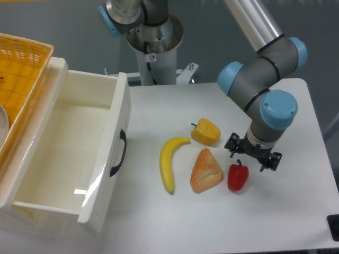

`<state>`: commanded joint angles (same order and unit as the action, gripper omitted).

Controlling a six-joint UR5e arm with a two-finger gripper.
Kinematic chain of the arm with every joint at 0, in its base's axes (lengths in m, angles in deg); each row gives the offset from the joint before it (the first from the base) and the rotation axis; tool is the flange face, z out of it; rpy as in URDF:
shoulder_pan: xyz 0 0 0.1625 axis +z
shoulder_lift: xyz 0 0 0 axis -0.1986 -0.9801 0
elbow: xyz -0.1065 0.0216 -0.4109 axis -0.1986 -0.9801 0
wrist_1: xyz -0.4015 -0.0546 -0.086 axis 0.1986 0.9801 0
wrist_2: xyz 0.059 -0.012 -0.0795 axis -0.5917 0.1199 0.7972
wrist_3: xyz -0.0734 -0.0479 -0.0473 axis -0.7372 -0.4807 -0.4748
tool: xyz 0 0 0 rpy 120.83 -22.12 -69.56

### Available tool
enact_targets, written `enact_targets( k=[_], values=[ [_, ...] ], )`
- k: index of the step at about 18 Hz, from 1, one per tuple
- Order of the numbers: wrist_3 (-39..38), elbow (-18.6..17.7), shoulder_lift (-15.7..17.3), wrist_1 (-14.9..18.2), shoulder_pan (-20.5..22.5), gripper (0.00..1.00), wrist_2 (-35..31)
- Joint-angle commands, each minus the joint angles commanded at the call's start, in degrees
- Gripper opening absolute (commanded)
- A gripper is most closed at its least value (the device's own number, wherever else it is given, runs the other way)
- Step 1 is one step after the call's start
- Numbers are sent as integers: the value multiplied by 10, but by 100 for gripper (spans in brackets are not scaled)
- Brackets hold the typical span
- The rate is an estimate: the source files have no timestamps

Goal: Pick up the red pepper
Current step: 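Move the open gripper down over the red bell pepper, then close the gripper around the red bell pepper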

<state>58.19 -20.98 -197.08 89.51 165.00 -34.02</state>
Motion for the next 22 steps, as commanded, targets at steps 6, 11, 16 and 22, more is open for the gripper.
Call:
enact_targets(
  k=[6, 11, 16, 22],
  values=[
    [-30, 3, -13, -17, -2, 100, 7],
    [-33, 3, -20, -24, -4, 100, 7],
    [-33, 3, -31, -34, -9, 100, 7],
    [-33, 4, -37, -40, -11, 100, 6]
  ],
)
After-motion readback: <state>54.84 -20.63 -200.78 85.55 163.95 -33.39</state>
